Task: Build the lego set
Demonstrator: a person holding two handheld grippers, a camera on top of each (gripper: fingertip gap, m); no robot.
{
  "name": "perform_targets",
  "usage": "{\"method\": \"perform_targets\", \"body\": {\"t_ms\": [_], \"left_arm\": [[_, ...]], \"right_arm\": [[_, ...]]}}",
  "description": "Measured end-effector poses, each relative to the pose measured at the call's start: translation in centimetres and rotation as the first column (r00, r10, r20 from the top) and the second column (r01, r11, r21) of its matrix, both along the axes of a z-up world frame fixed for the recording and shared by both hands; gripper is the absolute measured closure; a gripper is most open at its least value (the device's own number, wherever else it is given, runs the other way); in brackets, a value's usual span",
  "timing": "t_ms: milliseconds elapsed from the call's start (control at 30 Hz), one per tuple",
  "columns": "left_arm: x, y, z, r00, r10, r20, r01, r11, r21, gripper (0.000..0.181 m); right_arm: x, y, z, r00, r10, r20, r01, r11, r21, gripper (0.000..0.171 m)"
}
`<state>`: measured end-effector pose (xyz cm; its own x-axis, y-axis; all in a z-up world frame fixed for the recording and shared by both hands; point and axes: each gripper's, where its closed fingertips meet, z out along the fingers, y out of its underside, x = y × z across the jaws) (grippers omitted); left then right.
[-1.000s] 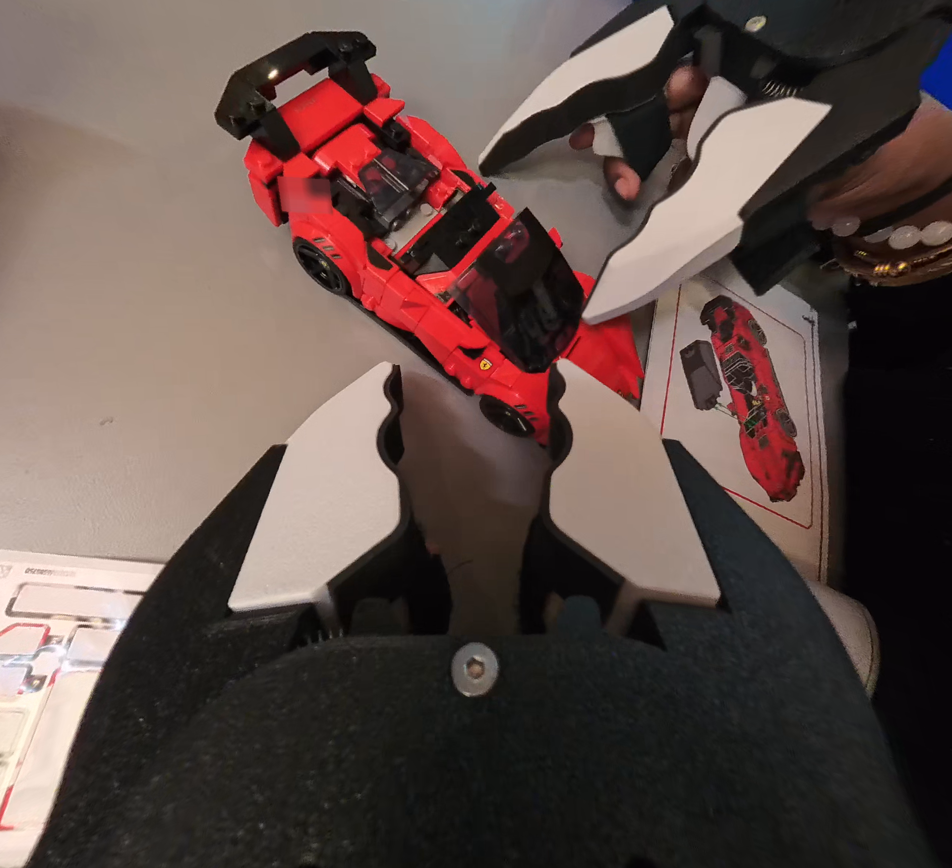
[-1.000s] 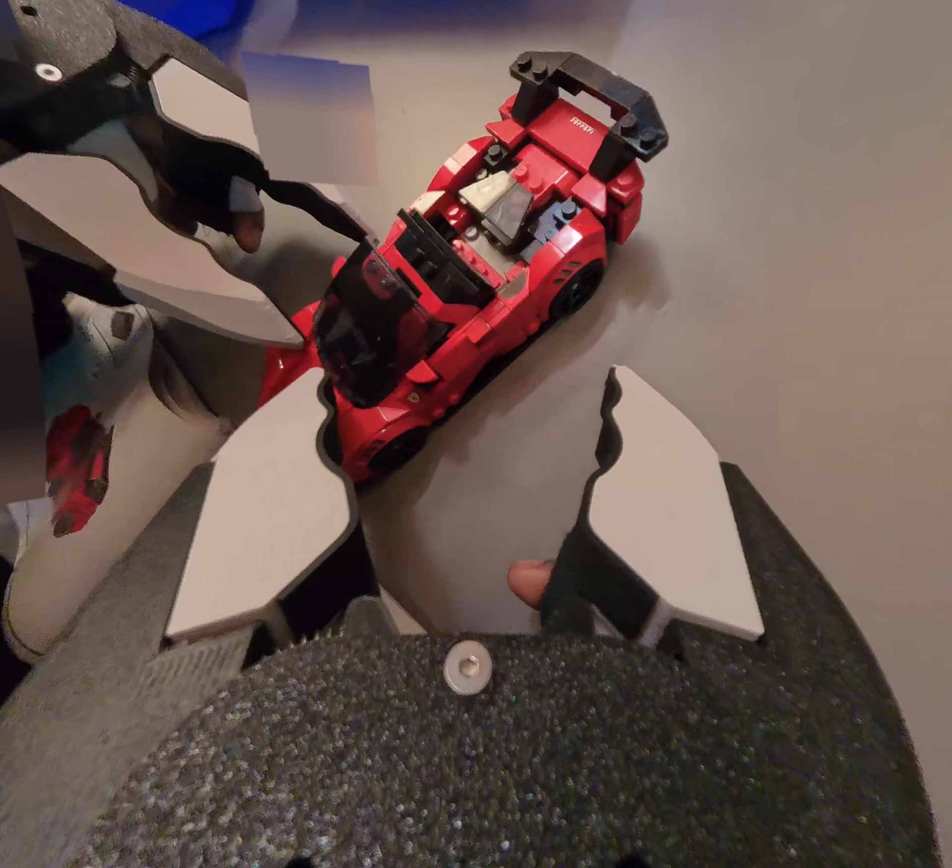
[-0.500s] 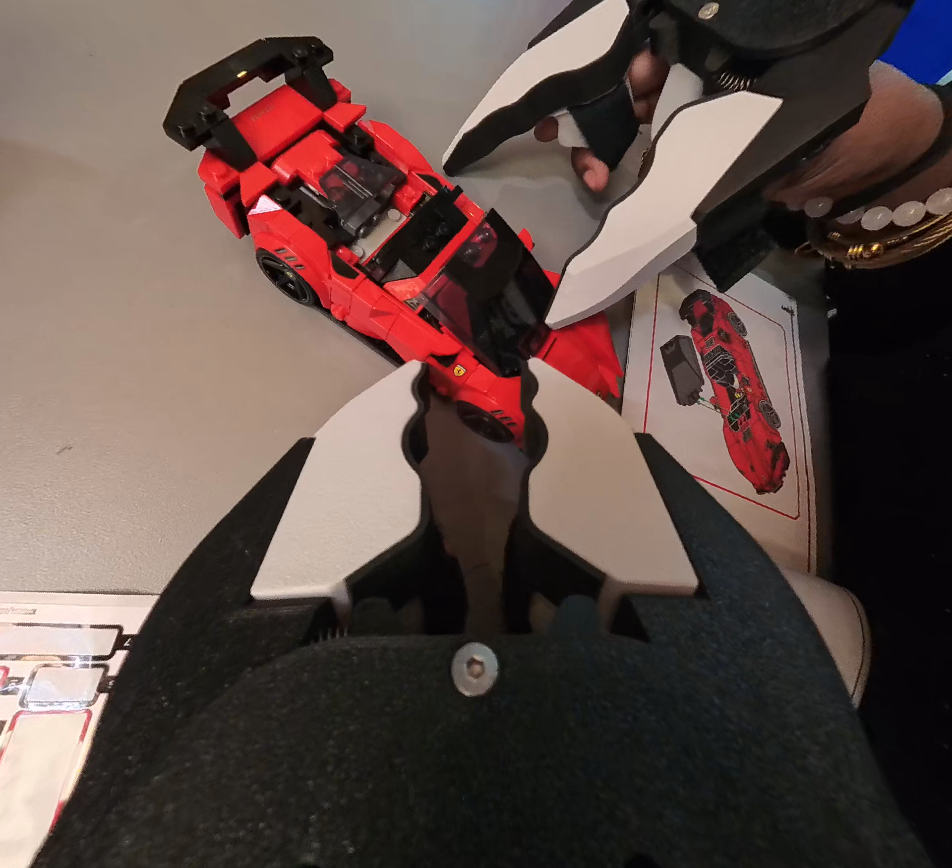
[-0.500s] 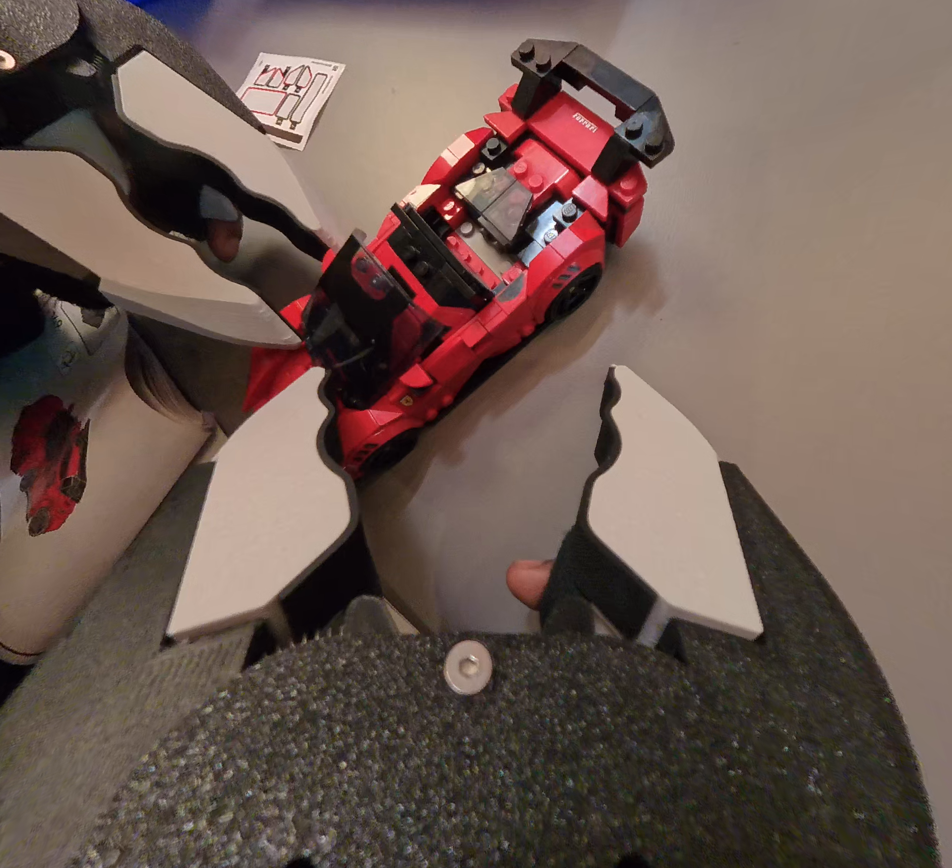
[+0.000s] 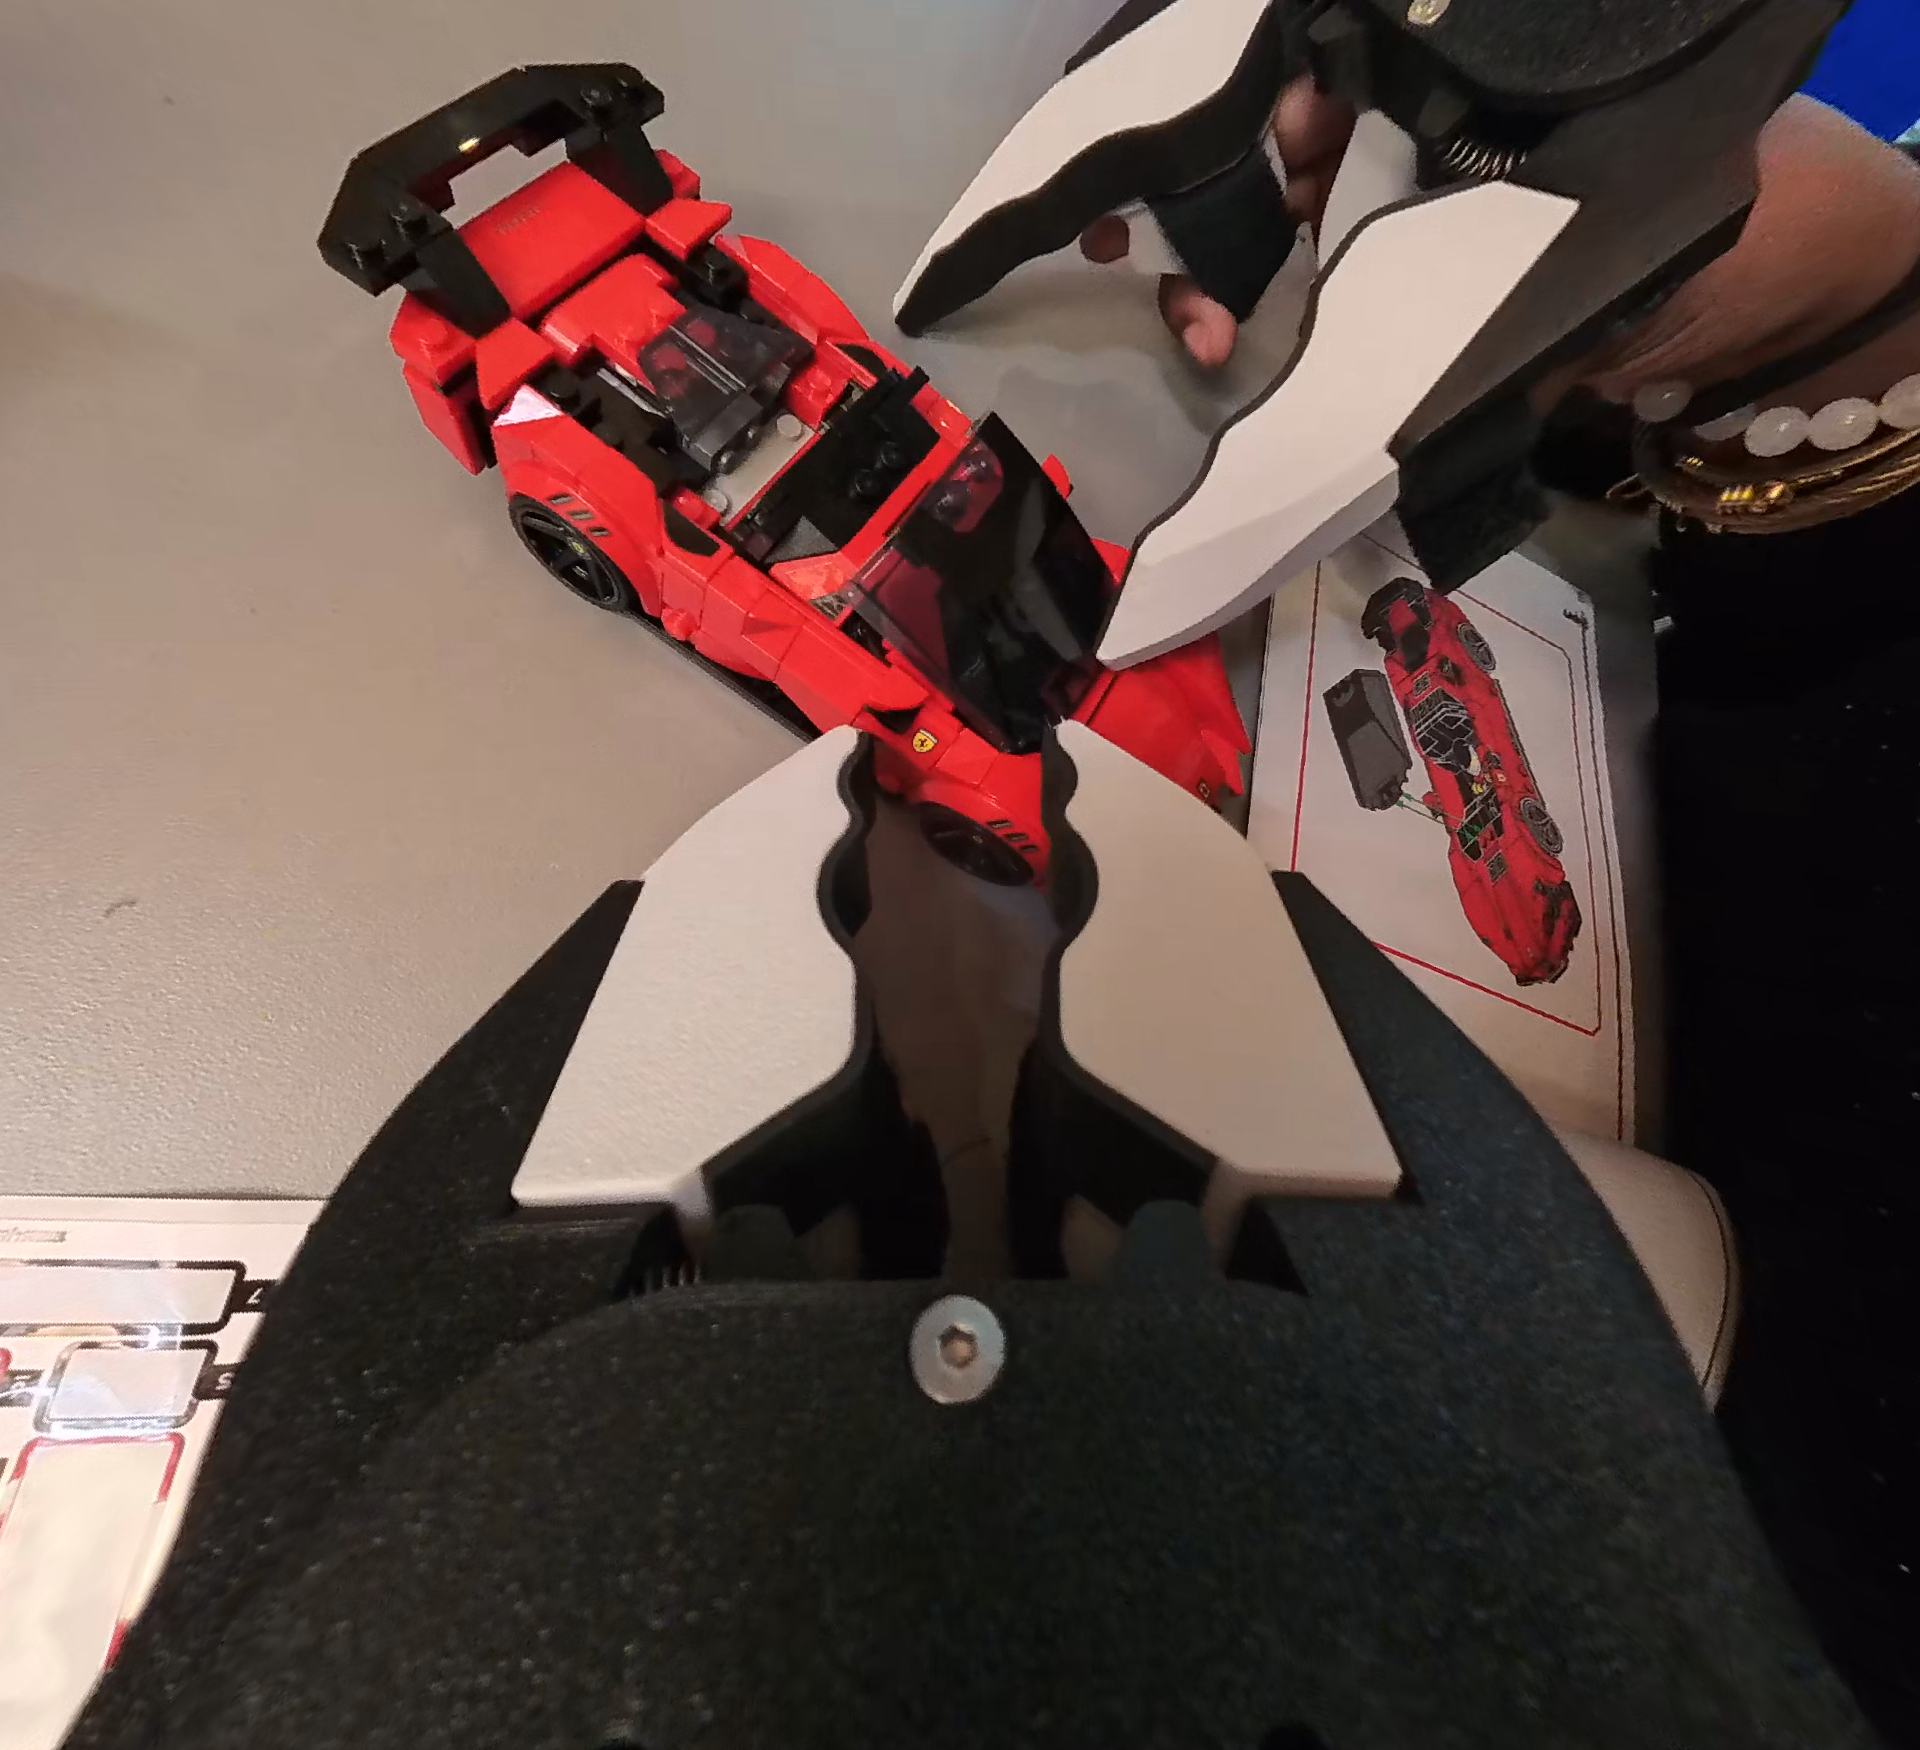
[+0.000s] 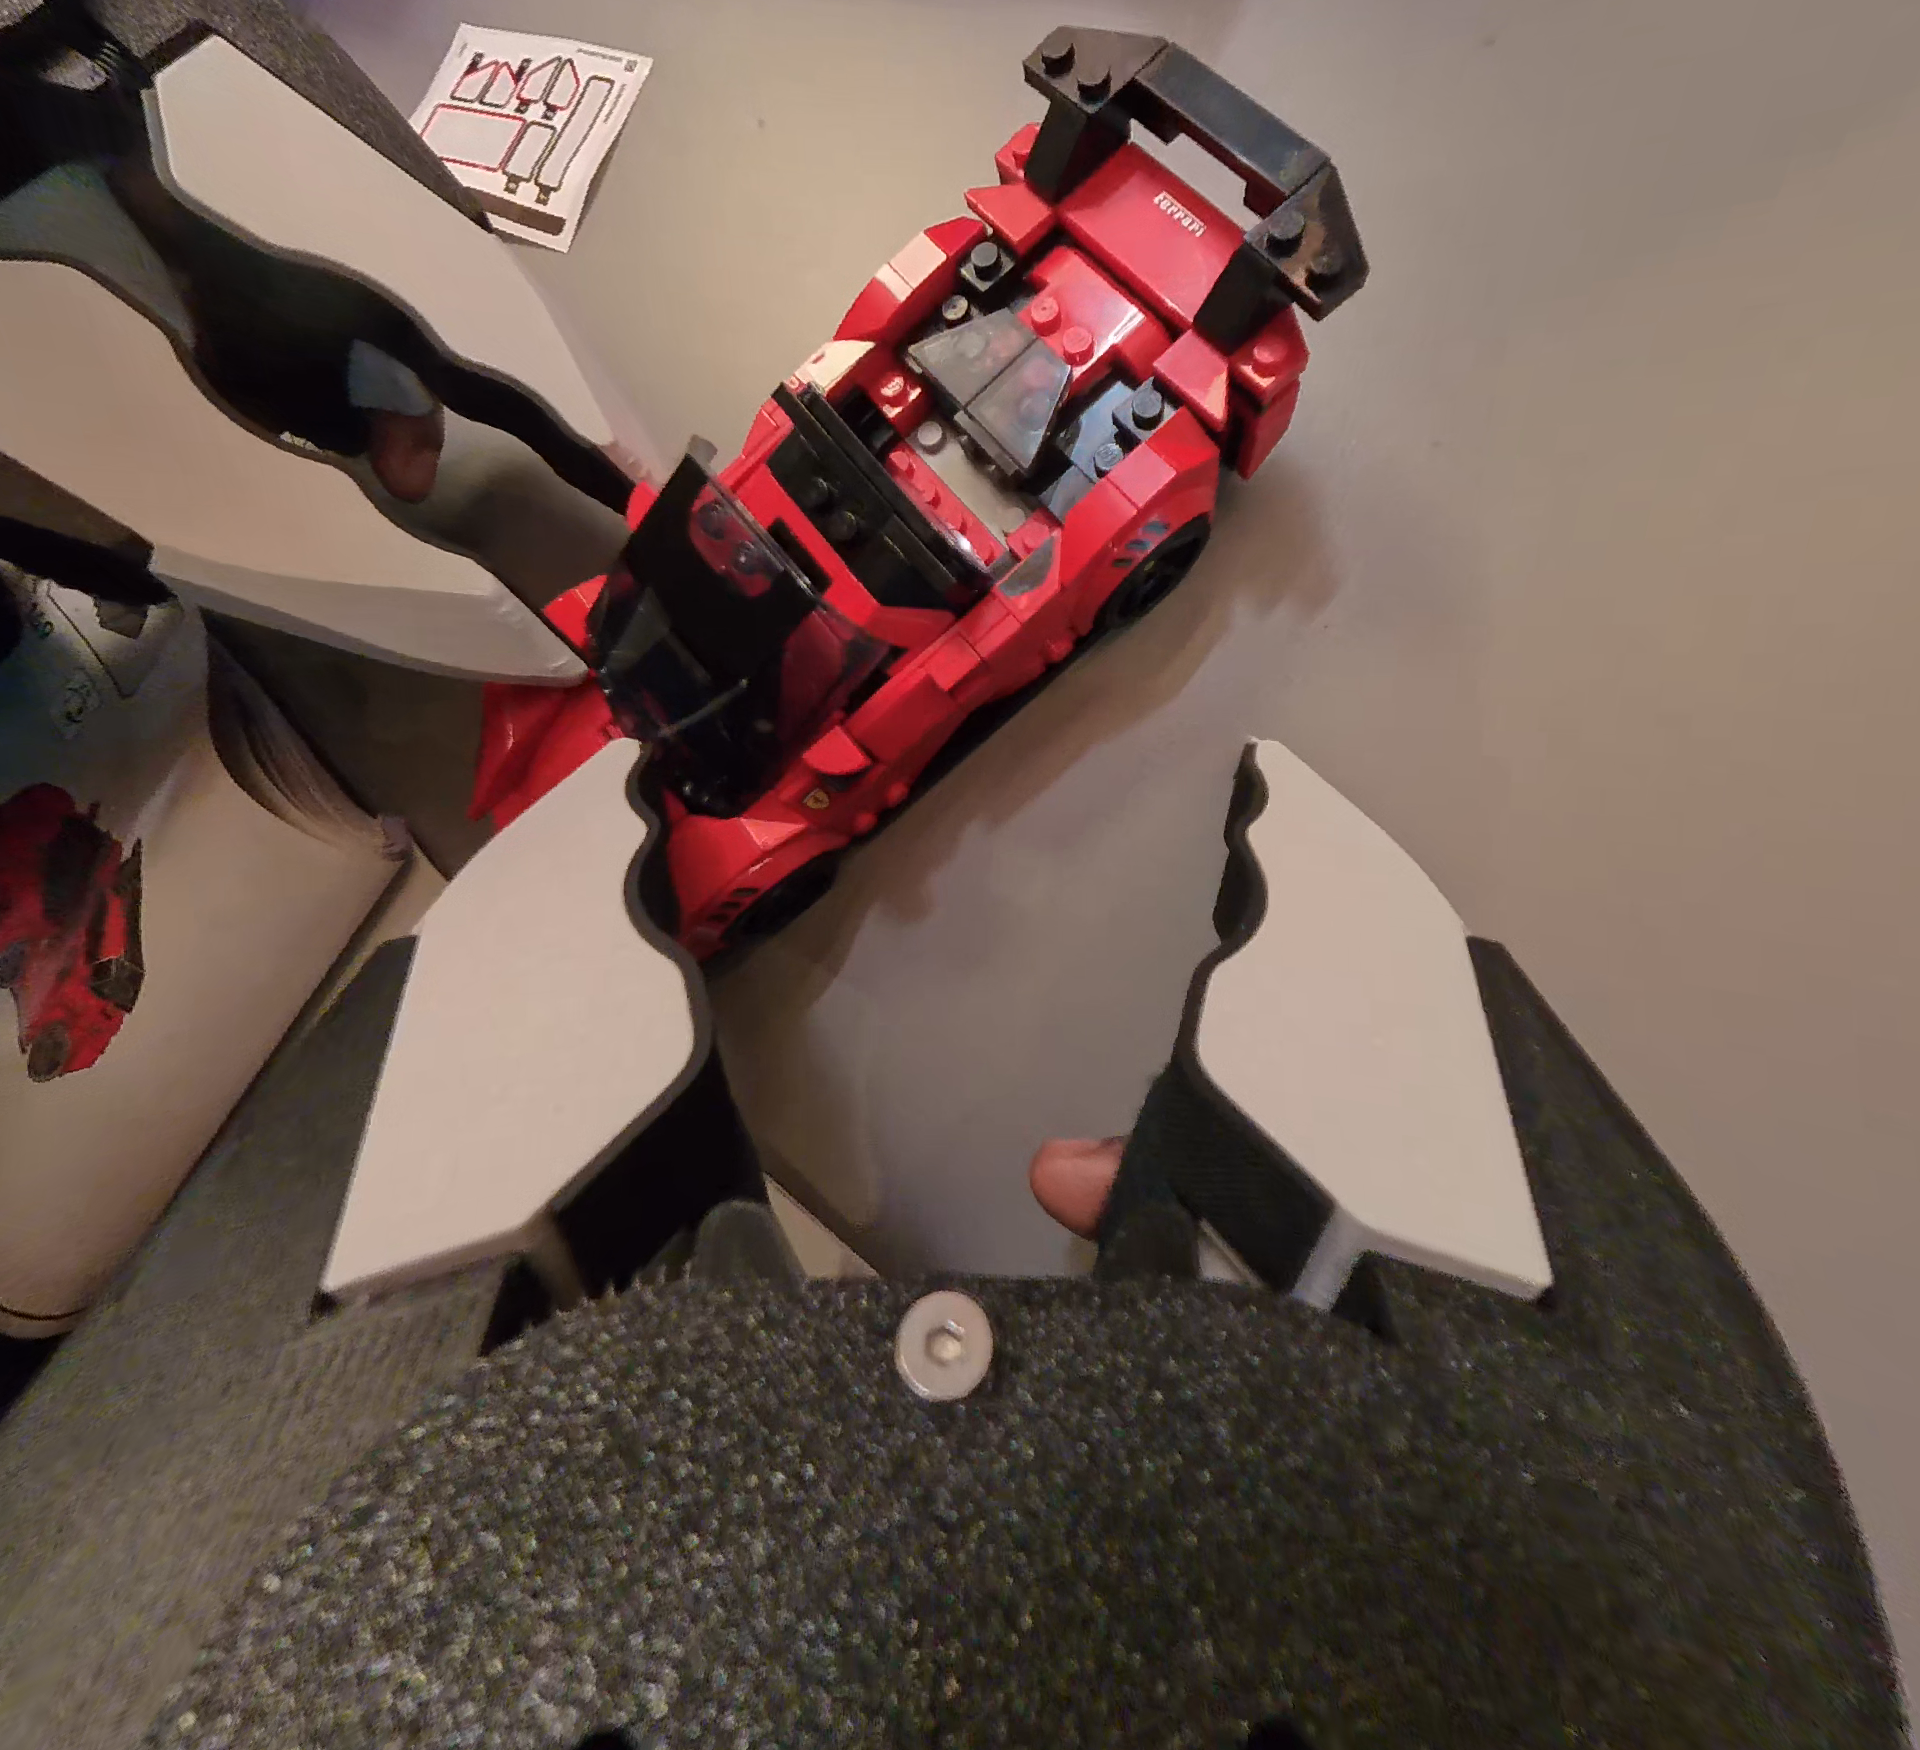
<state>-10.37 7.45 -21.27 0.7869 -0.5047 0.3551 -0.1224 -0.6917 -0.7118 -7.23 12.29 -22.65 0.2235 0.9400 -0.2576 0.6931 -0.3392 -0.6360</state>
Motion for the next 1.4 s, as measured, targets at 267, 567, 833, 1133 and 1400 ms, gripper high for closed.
{"method": "perform_targets", "body": {"t_ms": [267,567,833,1133,1400], "left_arm": [[-0.1,0.0,-0.1,1.000,0.008,0.010,-0.008,1.000,-0.024,0.154],[-1.0,0.4,0.8,0.999,0.042,0.012,-0.041,0.999,-0.010,0.155],[-2.0,2.1,2.0,0.989,0.146,-0.004,-0.145,0.987,0.076,0.134],[-1.8,1.7,0.9,0.991,0.127,-0.040,-0.125,0.992,0.031,0.138],[-1.8,1.5,0.7,0.992,0.116,-0.054,-0.116,0.993,0.008,0.141]], "right_arm": [[0.0,0.0,0.0,1.000,-0.003,0.021,0.003,1.000,0.002,0.068],[0.1,0.0,0.0,1.000,-0.005,0.026,0.005,1.000,-0.002,0.066],[0.0,0.0,0.0,1.000,-0.002,0.028,0.002,1.000,-0.003,0.065],[0.0,0.0,-0.1,1.000,0.001,0.029,-0.001,1.000,-0.004,0.066],[0.0,0.0,-0.1,0.999,0.003,0.034,-0.002,1.000,-0.005,0.066]]}}
